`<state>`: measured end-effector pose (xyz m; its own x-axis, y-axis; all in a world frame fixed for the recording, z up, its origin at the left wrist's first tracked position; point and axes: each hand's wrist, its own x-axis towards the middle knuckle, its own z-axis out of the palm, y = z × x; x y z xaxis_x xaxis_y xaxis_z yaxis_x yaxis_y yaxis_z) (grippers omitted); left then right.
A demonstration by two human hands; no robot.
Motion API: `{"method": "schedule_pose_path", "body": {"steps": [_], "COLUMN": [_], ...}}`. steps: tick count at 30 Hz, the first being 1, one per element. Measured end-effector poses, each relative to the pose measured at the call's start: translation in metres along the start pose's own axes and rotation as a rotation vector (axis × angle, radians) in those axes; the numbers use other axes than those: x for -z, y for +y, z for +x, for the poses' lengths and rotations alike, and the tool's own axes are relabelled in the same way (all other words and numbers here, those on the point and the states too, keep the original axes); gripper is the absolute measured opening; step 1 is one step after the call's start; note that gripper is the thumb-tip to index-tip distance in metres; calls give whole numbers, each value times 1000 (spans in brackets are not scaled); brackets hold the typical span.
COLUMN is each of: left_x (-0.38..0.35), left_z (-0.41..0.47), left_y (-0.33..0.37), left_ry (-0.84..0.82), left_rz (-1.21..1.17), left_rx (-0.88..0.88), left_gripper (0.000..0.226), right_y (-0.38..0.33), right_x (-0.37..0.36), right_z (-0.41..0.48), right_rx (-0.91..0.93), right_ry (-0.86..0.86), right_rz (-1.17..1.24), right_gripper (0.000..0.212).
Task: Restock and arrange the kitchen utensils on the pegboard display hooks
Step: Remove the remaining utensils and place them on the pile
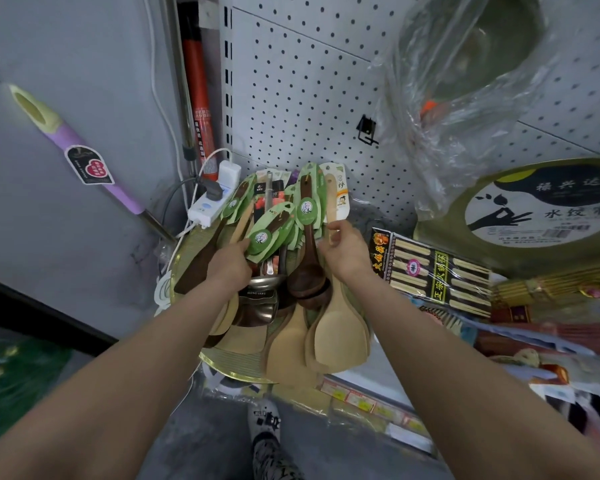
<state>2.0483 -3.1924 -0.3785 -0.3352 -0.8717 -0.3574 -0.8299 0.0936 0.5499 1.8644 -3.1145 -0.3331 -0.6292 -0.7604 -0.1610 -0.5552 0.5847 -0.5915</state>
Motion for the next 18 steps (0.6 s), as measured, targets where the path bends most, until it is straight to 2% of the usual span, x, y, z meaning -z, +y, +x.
{"method": "schedule_pose_path", "body": {"steps": [5,9,14,18], "left_x": [0,20,42,22], "left_z": [-3,5,26,35], "left_y": [-13,11,64,87], "left_ry": [-40,-41,64,77], "left_rz": [184,177,-249,-465], "left_rx": [-82,-115,-66,-42], "left_gripper": [64,53,55,35], "right_y": [-4,-14,-25,-20], "right_x": [2,7,15,19], "right_z": [-7,-2,11,19], "right_rx": [31,71,77,75], "right_ry": [-46,-57,-62,-62], "right_rz": [85,112,156,140], "right_gripper": [35,31,27,27]}}
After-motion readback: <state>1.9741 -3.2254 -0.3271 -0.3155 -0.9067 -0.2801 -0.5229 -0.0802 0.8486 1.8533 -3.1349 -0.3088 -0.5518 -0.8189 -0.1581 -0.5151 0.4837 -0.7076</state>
